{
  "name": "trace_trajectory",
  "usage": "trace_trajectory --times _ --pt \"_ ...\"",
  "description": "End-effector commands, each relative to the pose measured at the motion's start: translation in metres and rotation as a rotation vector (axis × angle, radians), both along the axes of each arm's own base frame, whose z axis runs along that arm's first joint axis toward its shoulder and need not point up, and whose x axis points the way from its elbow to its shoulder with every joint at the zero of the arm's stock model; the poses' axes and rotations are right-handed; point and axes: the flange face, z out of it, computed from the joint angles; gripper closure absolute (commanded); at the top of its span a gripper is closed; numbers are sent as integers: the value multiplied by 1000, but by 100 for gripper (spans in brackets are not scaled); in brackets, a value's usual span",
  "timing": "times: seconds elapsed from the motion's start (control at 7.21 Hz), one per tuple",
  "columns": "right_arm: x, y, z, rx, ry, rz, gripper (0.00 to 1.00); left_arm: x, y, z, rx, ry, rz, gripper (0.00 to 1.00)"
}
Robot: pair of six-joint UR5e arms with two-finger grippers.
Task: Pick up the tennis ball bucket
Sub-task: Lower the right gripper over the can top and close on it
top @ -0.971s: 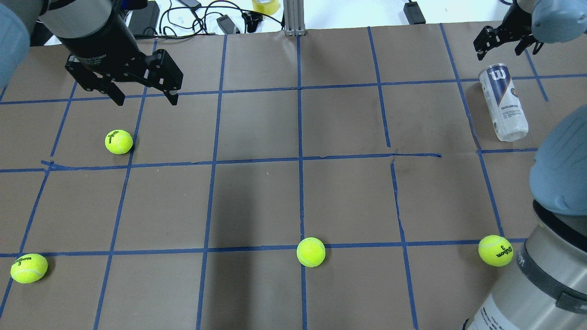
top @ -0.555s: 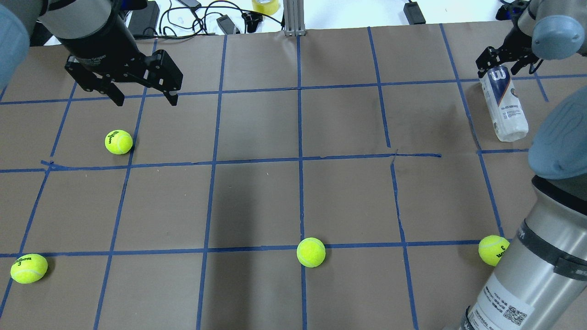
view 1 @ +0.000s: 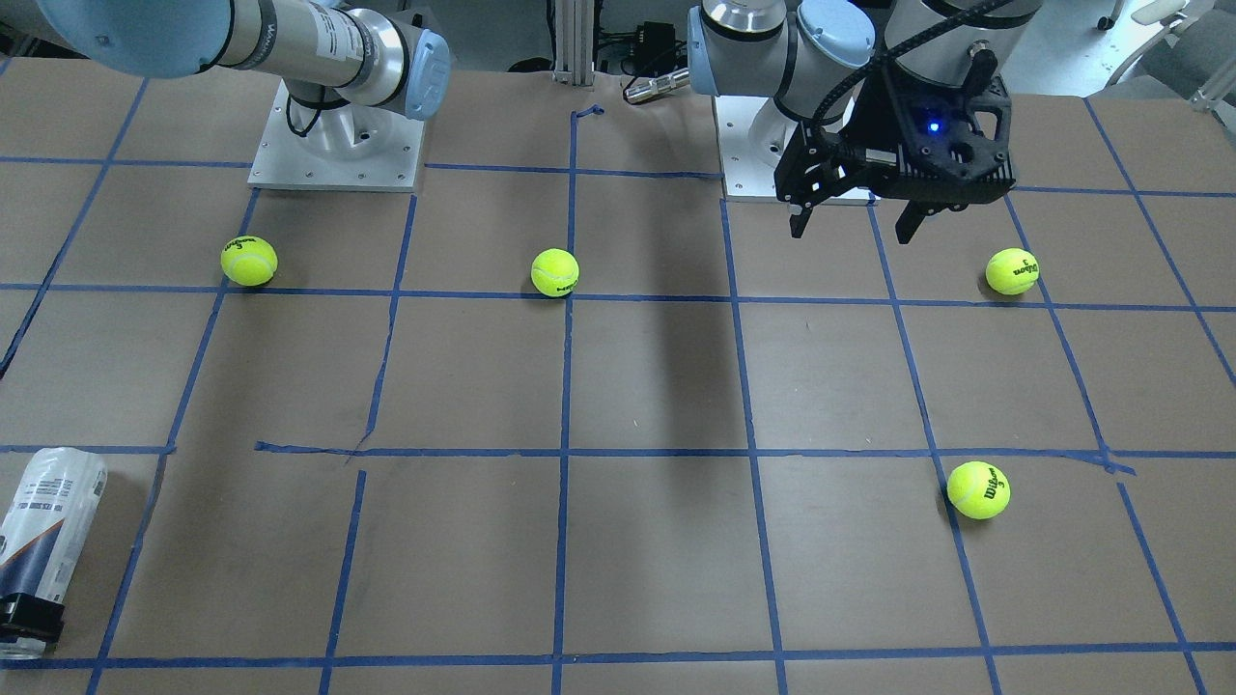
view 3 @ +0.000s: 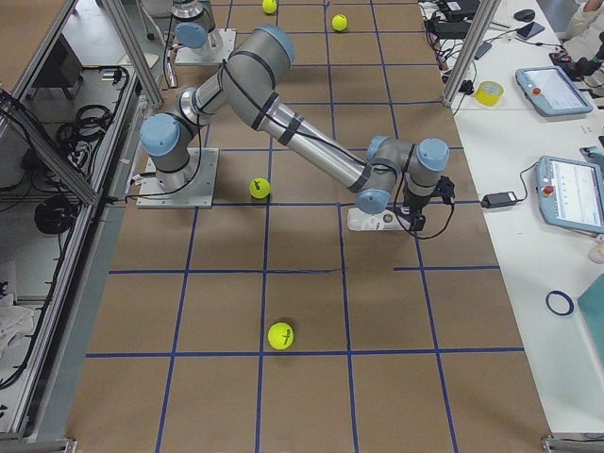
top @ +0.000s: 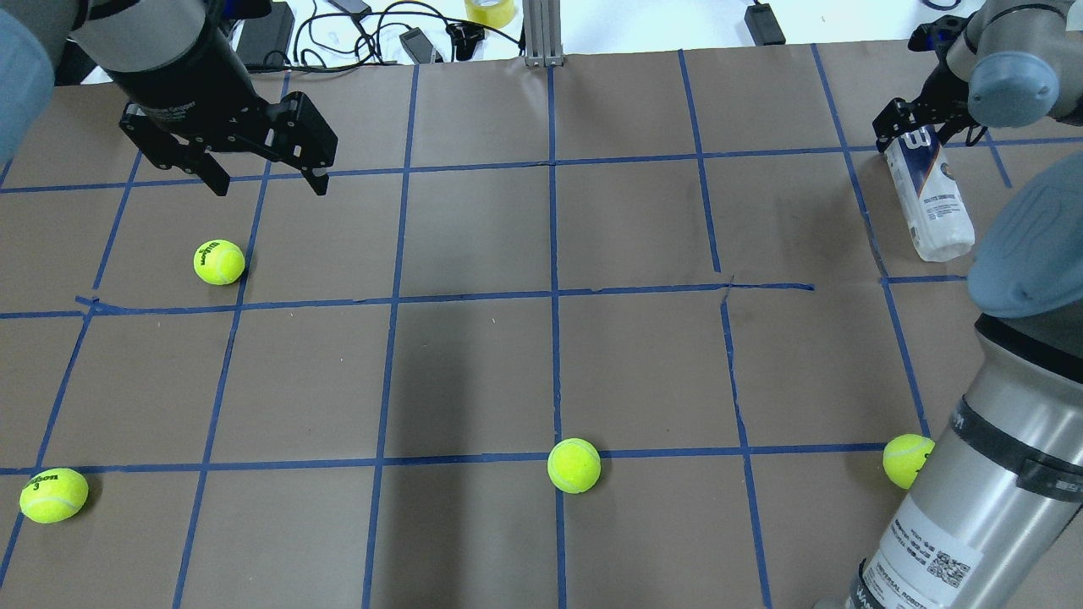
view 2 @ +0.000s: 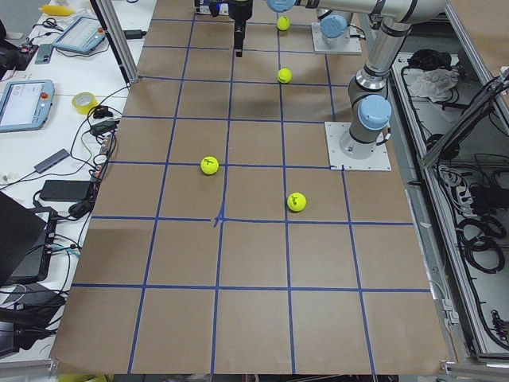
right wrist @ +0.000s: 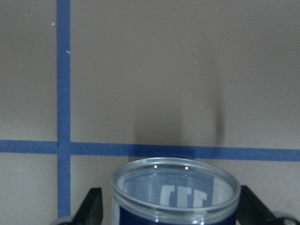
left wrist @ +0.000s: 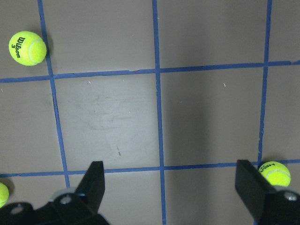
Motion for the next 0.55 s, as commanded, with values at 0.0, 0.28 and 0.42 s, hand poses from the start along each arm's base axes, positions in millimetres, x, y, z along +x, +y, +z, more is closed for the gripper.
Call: trace_trajectory --times 0.0,0.28,0.42 --pt "1 0 -3 0 -3 -7 2 0 0 0 0 0 -1 0" --pt "0 1 -5 10 8 -1 12 1 0 1 -2 0 4 0" --pt "0 2 0 11 13 1 27 0 0 1 -2 0 1 0"
